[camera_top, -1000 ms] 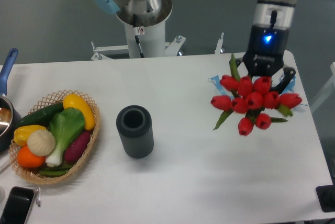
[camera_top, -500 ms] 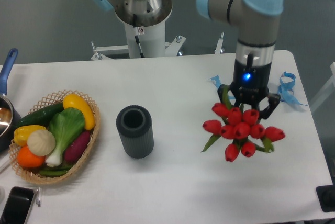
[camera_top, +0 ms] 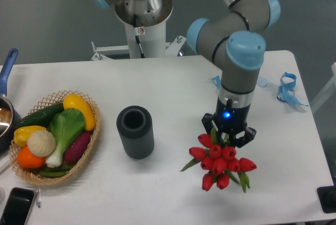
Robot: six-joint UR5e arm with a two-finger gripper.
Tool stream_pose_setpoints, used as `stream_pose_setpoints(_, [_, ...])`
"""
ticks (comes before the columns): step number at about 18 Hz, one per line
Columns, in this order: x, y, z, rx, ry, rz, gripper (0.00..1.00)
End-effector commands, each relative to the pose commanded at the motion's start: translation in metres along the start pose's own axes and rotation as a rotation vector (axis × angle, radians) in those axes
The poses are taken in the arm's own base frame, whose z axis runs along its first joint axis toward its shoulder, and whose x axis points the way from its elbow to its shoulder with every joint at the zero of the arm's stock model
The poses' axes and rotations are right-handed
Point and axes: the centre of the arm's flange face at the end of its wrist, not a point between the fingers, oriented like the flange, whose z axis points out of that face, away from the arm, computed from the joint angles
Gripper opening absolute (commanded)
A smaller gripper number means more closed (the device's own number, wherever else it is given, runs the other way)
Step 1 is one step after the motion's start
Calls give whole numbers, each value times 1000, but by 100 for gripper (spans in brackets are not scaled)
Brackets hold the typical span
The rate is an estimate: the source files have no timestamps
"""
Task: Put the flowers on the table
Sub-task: 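Carry the held tulips across the table toward the black cup, then lower the tulips onto the table and open the gripper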
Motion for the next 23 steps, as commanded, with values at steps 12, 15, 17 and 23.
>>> stream_pose_setpoints(12, [8, -11, 61, -89, 37, 35, 70])
stream_pose_setpoints(15, [2, -20, 41, -68, -2, 40, 100])
stream_pose_setpoints(17, [0, -23, 20, -52, -31, 44, 100])
stream_pose_setpoints(23, [-26, -18, -100, 18, -204, 14, 100])
